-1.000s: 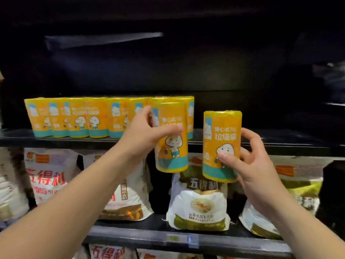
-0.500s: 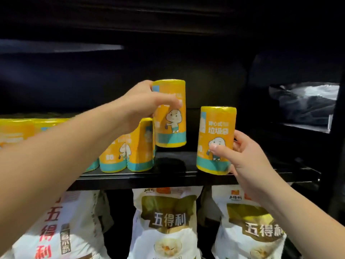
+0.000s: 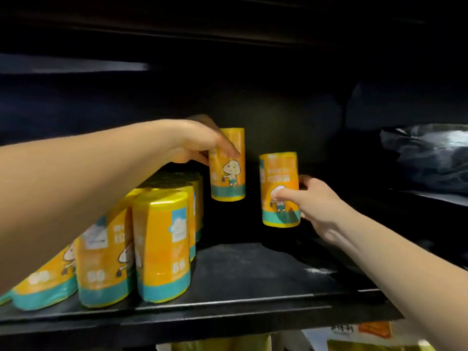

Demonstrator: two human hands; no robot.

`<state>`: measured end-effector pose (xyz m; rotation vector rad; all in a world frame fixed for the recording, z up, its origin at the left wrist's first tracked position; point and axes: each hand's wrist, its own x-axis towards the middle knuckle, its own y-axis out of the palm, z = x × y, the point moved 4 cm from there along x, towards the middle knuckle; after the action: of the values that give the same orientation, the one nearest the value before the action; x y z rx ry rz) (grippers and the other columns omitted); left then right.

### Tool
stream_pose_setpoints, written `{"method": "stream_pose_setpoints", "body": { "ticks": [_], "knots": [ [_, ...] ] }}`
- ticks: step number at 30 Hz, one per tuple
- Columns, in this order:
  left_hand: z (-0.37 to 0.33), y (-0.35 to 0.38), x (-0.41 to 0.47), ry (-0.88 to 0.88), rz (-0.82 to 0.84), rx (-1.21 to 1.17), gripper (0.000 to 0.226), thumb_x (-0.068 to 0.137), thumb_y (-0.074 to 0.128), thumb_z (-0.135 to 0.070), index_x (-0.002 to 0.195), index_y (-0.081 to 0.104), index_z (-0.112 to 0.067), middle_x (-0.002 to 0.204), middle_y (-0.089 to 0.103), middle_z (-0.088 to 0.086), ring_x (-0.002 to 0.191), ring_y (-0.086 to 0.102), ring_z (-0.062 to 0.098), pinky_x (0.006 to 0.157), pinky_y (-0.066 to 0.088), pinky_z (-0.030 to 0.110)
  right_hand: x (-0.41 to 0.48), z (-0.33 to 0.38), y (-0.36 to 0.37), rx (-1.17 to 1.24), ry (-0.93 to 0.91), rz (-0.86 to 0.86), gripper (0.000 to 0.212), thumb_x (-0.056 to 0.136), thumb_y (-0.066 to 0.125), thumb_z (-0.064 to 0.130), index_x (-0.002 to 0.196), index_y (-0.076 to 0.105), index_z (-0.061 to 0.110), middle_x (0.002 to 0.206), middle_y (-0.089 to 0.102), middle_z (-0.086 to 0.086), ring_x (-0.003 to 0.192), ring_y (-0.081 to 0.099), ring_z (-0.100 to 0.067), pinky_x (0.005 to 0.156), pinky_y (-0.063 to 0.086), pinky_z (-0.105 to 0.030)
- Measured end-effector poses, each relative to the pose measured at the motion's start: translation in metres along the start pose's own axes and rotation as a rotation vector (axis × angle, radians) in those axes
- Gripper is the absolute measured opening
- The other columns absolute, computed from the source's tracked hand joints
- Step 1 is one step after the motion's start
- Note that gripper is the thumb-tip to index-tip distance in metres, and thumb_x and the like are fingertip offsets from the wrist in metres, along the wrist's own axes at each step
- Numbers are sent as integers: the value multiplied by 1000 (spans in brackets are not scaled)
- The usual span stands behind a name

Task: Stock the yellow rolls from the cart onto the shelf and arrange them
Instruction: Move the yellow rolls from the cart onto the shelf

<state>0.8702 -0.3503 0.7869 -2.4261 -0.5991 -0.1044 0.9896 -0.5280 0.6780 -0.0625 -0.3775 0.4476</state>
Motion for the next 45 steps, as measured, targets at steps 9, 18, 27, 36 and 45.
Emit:
{"method": "stream_pose_setpoints", "body": {
  "ticks": [9, 18, 27, 36, 45],
  "knots": [
    [14, -11, 72, -62, -21, 200, 52, 75, 80, -6, 120, 55, -15, 108, 64, 8, 104, 61, 25, 97, 53, 44, 81, -14, 31, -51, 70, 112, 37, 69, 82, 5, 98, 65, 20, 104, 75, -7, 93, 72, -23, 85, 56, -42],
    [34, -9, 118, -71, 31, 435, 58, 77, 80, -9, 129, 55, -6, 113, 63, 11, 104, 62, 23, 95, 53, 34, 137, -32, 48, -186, 189, 168, 57, 66, 87, 13, 115, 60, 23, 114, 69, -4, 105, 66, -24, 96, 51, -51],
    [74, 13, 150, 9, 28, 732, 79, 75, 84, -28, 142, 46, -16, 138, 54, 5, 119, 56, 23, 97, 51, 36, 156, -48, 67, -261, 276, 157, 66, 66, 90, 17, 123, 56, 21, 121, 64, -4, 112, 60, -27, 95, 51, -50],
    [85, 23, 154, 84, 67, 910, 80, 77, 81, -36, 145, 43, -18, 141, 50, 5, 125, 53, 24, 101, 49, 38, 162, -63, 80, -281, 301, 150, 61, 68, 89, 15, 120, 57, 20, 121, 64, -4, 112, 61, -25, 88, 54, -43],
    [81, 22, 152, 87, 38, 1061, 72, 75, 82, -40, 134, 51, -14, 128, 55, 6, 111, 58, 23, 86, 53, 33, 163, -61, 81, -328, 272, 170, 61, 70, 87, 14, 123, 57, 17, 122, 64, -5, 112, 61, -24, 88, 54, -41]
  ]
}}
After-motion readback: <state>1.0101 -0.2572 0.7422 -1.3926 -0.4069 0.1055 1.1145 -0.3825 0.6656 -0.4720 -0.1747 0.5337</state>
